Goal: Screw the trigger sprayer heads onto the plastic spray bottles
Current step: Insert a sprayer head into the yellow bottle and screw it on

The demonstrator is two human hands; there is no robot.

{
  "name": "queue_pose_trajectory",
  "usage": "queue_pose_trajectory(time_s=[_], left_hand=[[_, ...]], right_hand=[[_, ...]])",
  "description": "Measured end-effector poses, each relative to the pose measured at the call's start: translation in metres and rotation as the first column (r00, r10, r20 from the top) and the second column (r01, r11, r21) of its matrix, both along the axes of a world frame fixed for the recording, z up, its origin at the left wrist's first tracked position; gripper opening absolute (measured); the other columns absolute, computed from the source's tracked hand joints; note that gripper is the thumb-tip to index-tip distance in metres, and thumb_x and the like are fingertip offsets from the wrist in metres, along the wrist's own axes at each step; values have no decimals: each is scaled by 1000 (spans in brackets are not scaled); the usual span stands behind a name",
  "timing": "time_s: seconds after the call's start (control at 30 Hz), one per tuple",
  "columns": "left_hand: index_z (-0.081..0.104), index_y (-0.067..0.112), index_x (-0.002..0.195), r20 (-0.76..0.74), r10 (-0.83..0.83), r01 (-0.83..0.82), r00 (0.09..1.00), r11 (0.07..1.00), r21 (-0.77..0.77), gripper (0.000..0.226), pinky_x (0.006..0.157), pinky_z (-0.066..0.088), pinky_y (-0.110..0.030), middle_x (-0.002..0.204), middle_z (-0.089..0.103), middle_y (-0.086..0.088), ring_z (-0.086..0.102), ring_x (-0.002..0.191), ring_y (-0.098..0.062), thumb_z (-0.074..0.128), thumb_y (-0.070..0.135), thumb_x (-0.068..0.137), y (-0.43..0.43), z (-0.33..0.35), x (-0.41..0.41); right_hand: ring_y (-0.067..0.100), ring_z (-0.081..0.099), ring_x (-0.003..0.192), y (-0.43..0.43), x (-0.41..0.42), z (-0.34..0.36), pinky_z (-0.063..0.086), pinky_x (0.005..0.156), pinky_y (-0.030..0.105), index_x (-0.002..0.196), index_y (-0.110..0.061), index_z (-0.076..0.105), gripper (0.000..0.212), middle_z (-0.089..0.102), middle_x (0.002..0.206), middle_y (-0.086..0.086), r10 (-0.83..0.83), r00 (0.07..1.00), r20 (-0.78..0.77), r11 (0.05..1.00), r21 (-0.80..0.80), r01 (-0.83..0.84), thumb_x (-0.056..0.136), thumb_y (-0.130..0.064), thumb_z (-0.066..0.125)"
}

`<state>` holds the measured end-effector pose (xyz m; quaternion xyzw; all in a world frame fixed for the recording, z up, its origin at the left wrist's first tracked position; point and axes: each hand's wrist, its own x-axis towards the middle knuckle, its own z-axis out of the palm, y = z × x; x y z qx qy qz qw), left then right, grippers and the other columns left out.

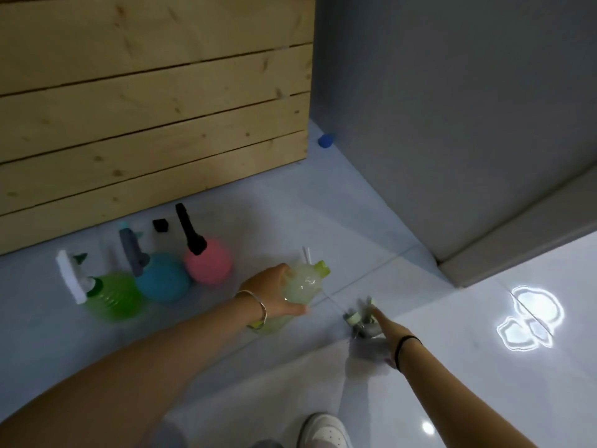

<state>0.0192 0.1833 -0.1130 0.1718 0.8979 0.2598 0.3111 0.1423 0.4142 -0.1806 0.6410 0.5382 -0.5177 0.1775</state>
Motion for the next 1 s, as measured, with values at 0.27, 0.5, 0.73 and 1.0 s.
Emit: queue_pose_trajectory(time_s=[0.27,0.5,0.73,1.0], left_hand=[[48,23,119,17,38,-38,999,999,-10,75,74,37,-20,108,57,11,52,90,-9,82,49,58,0,-8,2],[45,23,125,52,36,-36,998,999,-5,84,90,46,-26,122,60,5,58,109,-15,81,54,56,1,-5,4],[45,23,121,-4,31,-31,999,999,19,79,93,46,-31,117,58,7,57,107,-16,80,55,58,-3,38,-3],[45,28,114,-129,137,-113,982,977,179,70,84,41,-25,108,54,10,55,102,-14,82,50,58,-1,131,-3]], right_hand=[[33,55,119,-27,-18,-18,42,101,36,142,-17,39,81,55,130,19,363,930,53,922,122,-367,78,-63,59],[32,57,104,-37,-21,-22,38,79,33,124,5,52,65,58,124,20,-101,986,-131,995,-29,98,77,-34,74],[27,53,91,-38,-4,-3,47,85,38,133,1,40,55,54,106,17,-473,795,-379,880,-170,443,88,-23,62],[28,59,91,-5,-26,124,48,92,37,132,-13,33,40,56,111,16,-491,508,-708,869,-358,340,96,-17,50]])
